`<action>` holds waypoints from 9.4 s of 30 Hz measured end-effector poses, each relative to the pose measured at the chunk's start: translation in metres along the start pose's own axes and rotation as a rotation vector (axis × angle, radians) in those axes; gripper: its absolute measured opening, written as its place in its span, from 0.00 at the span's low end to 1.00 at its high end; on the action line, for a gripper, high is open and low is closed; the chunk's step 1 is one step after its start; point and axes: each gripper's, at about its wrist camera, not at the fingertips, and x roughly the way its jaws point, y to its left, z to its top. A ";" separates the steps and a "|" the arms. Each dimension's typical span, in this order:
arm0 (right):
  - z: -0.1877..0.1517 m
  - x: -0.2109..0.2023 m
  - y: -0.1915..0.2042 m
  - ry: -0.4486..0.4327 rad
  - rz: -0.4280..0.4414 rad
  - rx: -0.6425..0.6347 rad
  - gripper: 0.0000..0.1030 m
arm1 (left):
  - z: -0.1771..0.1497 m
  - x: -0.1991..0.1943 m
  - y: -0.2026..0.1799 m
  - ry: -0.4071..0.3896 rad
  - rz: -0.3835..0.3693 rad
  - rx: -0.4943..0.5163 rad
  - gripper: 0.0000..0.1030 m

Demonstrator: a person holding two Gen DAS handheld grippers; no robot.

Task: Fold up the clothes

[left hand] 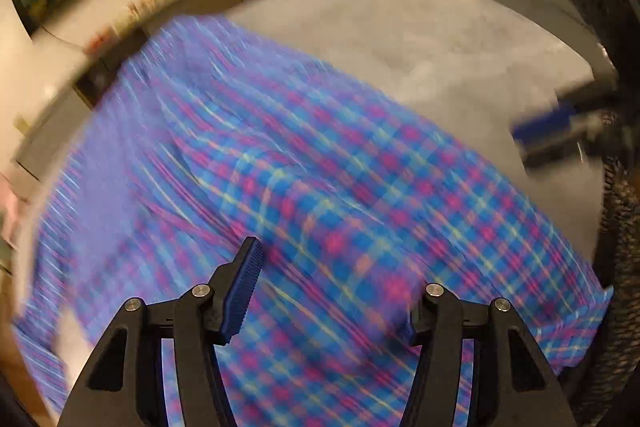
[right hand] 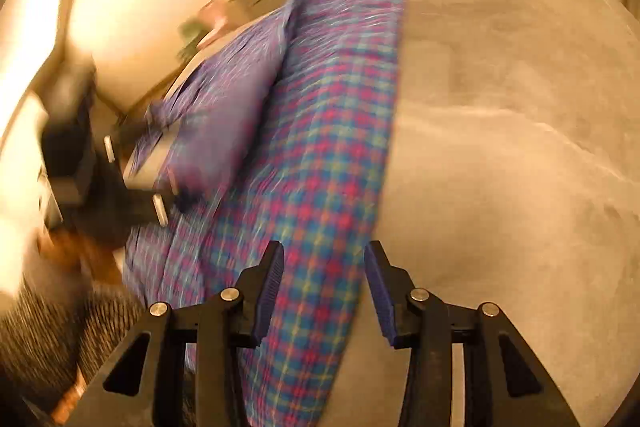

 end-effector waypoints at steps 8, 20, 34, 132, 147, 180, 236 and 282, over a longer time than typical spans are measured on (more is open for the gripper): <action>0.049 0.018 0.066 -0.037 -0.011 -0.185 0.44 | -0.012 -0.014 0.010 -0.043 -0.205 -0.123 0.58; 0.083 0.034 0.077 -0.050 -0.101 -0.212 0.44 | -0.007 -0.010 0.000 -0.106 -0.461 -0.401 0.61; 0.104 0.059 0.042 -0.040 -0.349 -0.167 0.37 | -0.016 -0.010 -0.029 -0.035 -0.425 -0.266 0.61; 0.313 -0.286 0.093 -0.504 -0.120 -0.084 0.05 | -0.102 -0.119 0.032 -0.356 -0.261 -0.818 0.44; 0.115 -0.116 0.296 0.120 -0.068 -0.983 0.06 | -0.124 -0.085 0.009 -0.143 -0.332 -0.876 0.44; -0.020 -0.139 0.272 0.110 -0.003 -0.725 0.49 | -0.196 -0.145 -0.020 -0.189 -0.054 -1.061 0.47; -0.052 -0.225 0.157 0.047 -0.126 -0.325 0.60 | -0.205 -0.127 -0.062 -0.007 -0.005 -0.951 0.04; 0.236 -0.250 0.102 -0.086 0.102 -0.039 0.26 | 0.010 -0.087 0.149 -0.278 -0.251 -0.997 0.11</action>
